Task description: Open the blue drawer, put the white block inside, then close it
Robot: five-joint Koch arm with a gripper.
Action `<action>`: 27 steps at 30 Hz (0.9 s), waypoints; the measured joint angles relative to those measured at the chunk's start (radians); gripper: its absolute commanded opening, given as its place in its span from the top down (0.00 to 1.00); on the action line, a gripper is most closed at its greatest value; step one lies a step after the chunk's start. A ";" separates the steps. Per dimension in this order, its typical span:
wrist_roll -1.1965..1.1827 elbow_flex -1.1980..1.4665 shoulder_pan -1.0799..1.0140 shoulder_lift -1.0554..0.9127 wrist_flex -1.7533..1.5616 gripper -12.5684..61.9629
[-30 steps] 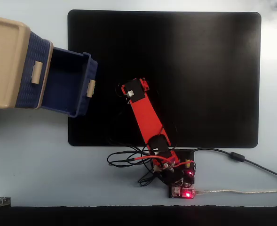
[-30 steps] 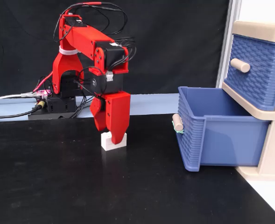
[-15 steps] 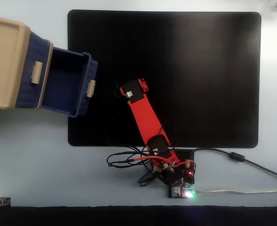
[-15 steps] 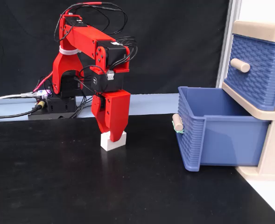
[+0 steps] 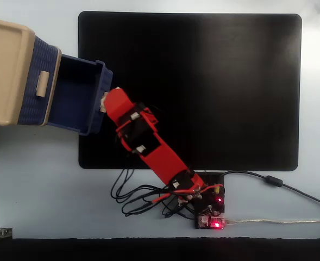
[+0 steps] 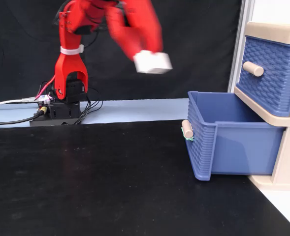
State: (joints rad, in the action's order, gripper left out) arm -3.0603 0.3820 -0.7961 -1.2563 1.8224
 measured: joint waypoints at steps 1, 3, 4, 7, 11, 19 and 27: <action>-0.021 -0.034 0.034 0.057 -0.043 0.94; -0.038 -0.115 0.089 0.166 -0.156 0.94; -0.040 -0.141 0.095 0.189 -0.175 0.94; -0.040 -0.178 0.103 0.230 -0.209 0.93; -0.052 -0.179 0.107 0.230 -0.212 0.78; -0.054 -0.179 0.117 0.227 -0.222 0.38; 0.463 -0.140 -0.026 0.173 0.123 0.38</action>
State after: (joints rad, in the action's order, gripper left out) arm -2.5970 0.2424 -0.8222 -1.0830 1.9451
